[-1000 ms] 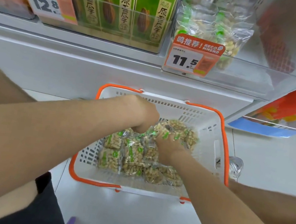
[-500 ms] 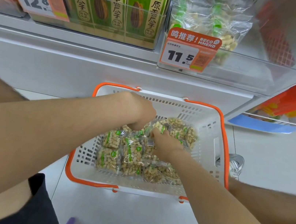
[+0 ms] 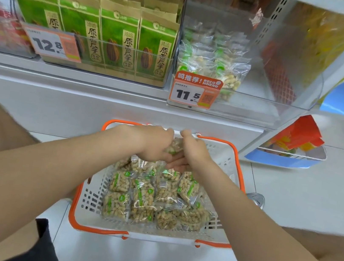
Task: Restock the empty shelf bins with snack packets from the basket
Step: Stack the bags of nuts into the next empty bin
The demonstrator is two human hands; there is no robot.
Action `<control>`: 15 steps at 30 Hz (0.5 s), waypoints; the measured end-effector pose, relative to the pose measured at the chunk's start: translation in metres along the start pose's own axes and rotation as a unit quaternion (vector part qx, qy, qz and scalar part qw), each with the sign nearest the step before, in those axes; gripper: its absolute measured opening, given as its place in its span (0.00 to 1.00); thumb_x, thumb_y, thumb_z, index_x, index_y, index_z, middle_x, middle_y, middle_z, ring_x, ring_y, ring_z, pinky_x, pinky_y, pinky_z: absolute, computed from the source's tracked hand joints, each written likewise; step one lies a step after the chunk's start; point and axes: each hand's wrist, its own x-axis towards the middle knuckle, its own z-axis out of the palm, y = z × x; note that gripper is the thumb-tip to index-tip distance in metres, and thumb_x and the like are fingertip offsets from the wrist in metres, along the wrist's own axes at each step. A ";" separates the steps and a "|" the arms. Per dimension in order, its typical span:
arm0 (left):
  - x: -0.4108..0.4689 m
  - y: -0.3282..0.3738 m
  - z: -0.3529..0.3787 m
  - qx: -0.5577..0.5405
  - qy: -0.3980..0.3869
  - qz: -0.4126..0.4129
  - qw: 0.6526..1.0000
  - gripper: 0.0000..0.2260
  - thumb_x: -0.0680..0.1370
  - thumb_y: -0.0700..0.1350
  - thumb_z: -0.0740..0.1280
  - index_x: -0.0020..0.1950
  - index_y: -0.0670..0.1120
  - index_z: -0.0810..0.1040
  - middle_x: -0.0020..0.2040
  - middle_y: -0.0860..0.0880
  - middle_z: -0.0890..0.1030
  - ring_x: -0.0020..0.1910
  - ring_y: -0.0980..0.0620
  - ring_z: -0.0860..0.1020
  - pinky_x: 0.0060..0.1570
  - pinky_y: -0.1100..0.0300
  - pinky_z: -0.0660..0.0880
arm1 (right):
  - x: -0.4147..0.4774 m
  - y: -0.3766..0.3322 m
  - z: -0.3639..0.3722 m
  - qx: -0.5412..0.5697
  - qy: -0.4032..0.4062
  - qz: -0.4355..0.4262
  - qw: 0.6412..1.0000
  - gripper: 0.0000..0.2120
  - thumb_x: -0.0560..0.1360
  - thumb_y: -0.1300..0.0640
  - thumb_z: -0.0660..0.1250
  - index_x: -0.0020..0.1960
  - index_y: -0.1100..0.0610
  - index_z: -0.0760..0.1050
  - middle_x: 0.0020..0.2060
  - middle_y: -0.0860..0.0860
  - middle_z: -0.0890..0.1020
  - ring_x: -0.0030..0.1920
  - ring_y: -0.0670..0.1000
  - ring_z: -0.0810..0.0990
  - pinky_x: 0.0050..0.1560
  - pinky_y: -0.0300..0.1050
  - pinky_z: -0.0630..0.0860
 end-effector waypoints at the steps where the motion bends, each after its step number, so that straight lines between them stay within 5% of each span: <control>1: -0.002 0.000 -0.004 -0.025 0.036 -0.001 0.999 0.17 0.84 0.56 0.65 0.59 0.42 0.69 0.49 0.46 0.76 0.48 0.44 0.75 0.47 0.51 0.74 | -0.007 -0.005 -0.003 0.003 0.008 -0.013 1.000 0.30 0.84 0.42 0.53 0.52 0.68 0.78 0.35 0.64 0.86 0.31 0.60 0.85 0.26 0.40 0.74; 4: -0.010 -0.001 -0.021 -0.126 0.116 0.002 0.985 0.09 0.83 0.51 0.67 0.54 0.47 0.71 0.52 0.47 0.80 0.49 0.46 0.77 0.43 0.53 0.72 | -0.019 -0.017 -0.012 -0.058 0.128 -0.156 0.978 0.38 0.83 0.34 0.51 0.38 0.66 0.78 0.26 0.59 0.82 0.25 0.57 0.79 0.27 0.47 0.75; 6: -0.019 0.002 -0.034 -0.236 0.161 0.003 0.958 0.05 0.82 0.49 0.69 0.55 0.50 0.76 0.51 0.47 0.84 0.49 0.43 0.82 0.45 0.49 0.77 | -0.027 -0.023 -0.021 -0.128 0.227 -0.278 0.924 0.38 0.82 0.31 0.49 0.26 0.58 0.68 0.20 0.50 0.74 0.25 0.57 0.75 0.31 0.55 0.74; 10: -0.038 0.021 -0.048 -0.451 0.243 0.048 0.858 0.06 0.82 0.48 0.71 0.58 0.53 0.81 0.49 0.50 0.87 0.46 0.47 0.86 0.45 0.49 0.85 | -0.045 -0.037 -0.044 -0.190 0.329 -0.423 0.823 0.27 0.85 0.41 0.50 0.29 0.48 0.62 0.21 0.47 0.65 0.26 0.46 0.66 0.31 0.49 0.56; 12: -0.045 0.030 -0.052 -0.491 0.278 0.077 0.822 0.07 0.84 0.47 0.68 0.62 0.52 0.80 0.52 0.53 0.86 0.48 0.50 0.85 0.39 0.57 0.84 | -0.050 -0.050 -0.053 -0.172 0.344 -0.460 0.800 0.22 0.86 0.45 0.51 0.33 0.44 0.67 0.25 0.45 0.68 0.30 0.45 0.69 0.33 0.49 0.57; 15: -0.046 0.036 -0.060 -0.510 0.303 0.105 0.798 0.11 0.85 0.45 0.66 0.67 0.49 0.78 0.56 0.51 0.85 0.52 0.48 0.84 0.42 0.53 0.85 | -0.059 -0.072 -0.061 -0.159 0.338 -0.502 0.780 0.19 0.87 0.50 0.52 0.36 0.41 0.62 0.31 0.43 0.68 0.37 0.46 0.68 0.39 0.45 0.57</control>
